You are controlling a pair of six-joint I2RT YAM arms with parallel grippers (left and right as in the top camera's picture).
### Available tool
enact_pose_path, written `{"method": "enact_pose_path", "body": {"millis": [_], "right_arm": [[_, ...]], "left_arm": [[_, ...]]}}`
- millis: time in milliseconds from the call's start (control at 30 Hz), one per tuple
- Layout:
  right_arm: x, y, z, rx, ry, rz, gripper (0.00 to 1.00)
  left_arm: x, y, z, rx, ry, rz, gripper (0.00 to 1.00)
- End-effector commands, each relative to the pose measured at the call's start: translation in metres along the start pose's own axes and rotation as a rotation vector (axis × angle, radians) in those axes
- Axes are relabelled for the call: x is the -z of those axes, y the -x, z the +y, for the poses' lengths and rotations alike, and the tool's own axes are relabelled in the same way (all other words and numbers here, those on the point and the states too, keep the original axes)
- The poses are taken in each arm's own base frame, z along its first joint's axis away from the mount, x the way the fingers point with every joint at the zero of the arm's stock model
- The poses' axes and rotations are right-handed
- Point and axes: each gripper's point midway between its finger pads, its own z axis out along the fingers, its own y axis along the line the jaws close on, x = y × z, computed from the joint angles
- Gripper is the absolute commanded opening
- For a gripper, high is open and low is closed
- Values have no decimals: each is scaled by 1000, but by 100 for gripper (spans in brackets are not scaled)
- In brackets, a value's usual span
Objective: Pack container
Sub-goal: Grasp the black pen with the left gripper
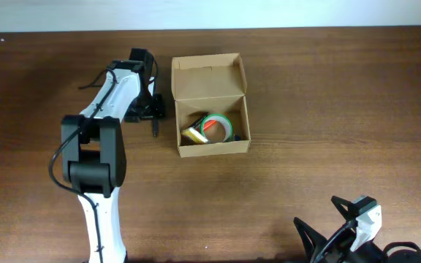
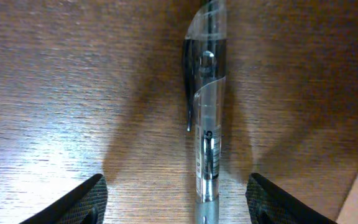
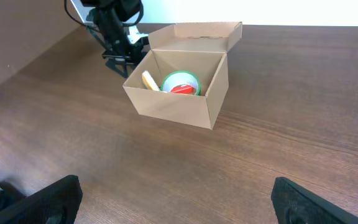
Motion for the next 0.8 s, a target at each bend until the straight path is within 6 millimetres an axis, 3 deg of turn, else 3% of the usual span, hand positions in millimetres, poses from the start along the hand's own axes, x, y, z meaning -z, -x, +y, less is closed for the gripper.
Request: {"method": "enact_pose_path", "body": {"millis": [0,100,233,433,567,767], "right_arm": [[0,0,1,-6,9,-5,99],[0,0,1,-6,9,-5,99],[0,0,1,-6,9,-5,99],[0,0,1,-6,9,-5,99],[0,0,1,-6,9,-5,99],[0,0,1,-6,9,-5,99]], "left_arm": [[-11,-2,0,5,-7,32,70],[-19,-7,0,5,-2,62,59],[-21,-11,1,5,1,77,31],[-20,-11,1,5,2,79,1],[-11,-4,0,5,-1,64,2],[22,14,-3,5,-8,19,2]]}}
